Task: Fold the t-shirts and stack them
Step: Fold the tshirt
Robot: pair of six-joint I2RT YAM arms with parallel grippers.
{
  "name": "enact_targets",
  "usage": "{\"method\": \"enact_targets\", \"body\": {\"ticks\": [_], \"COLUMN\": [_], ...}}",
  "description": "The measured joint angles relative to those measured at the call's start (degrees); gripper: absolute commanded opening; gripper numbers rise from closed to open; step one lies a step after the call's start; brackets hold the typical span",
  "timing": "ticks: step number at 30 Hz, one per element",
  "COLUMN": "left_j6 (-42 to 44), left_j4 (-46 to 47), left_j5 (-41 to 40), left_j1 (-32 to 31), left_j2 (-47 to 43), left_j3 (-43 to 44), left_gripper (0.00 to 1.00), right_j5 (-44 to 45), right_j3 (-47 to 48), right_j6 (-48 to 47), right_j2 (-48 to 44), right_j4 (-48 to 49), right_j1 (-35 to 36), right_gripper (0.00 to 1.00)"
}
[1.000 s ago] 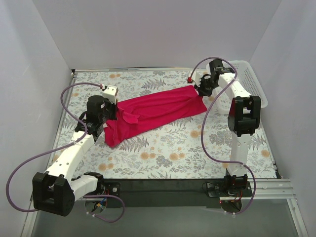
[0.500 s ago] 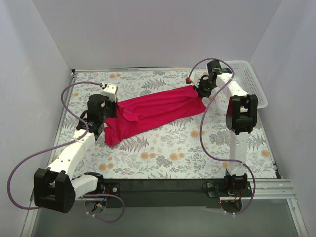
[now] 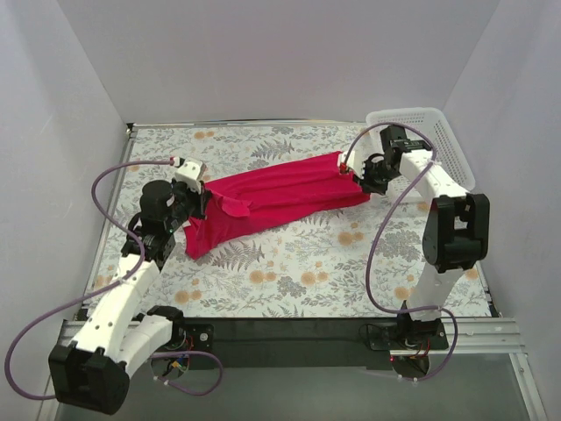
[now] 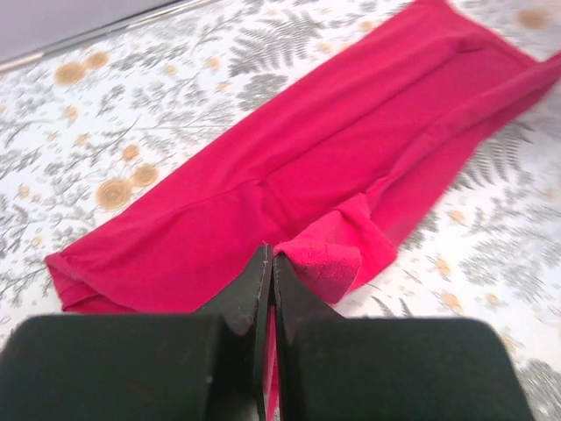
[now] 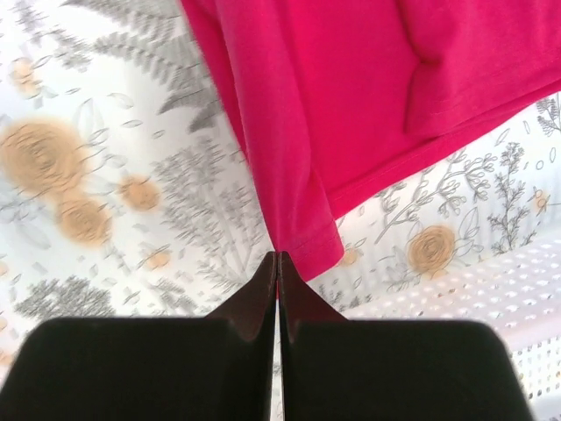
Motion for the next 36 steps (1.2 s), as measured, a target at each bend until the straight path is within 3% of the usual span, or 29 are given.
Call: {"method": "enact_targets", "body": {"ticks": [11, 19, 25, 36], "left_j6": [2.9, 6.6, 7.0, 4.8], "left_j4": [-14.1, -23.1, -23.8, -17.8], "left_j5": [13.3, 20.4, 20.7, 14.3], "left_j1": [0.0, 0.0, 0.0, 0.0], "left_j2": [-17.7, -22.5, -21.7, -8.1], "left_j3": [-2.8, -2.6, -2.6, -2.5], "left_gripper": [0.00, 0.00, 0.00, 0.00], "right_j5": [-1.2, -0.5, -0.6, -2.4], "right_j3": [-17.7, -23.1, -21.6, -3.5], "right_j6": [-10.7, -15.9, -15.8, -8.7], "right_j2": [-10.7, -12.8, -12.2, 1.9], "right_j4": [-0.2, -0.2, -0.7, -0.1], "right_j1": [-2.8, -3.4, -4.4, -3.9], "right_gripper": [0.01, 0.01, 0.01, 0.01]}}
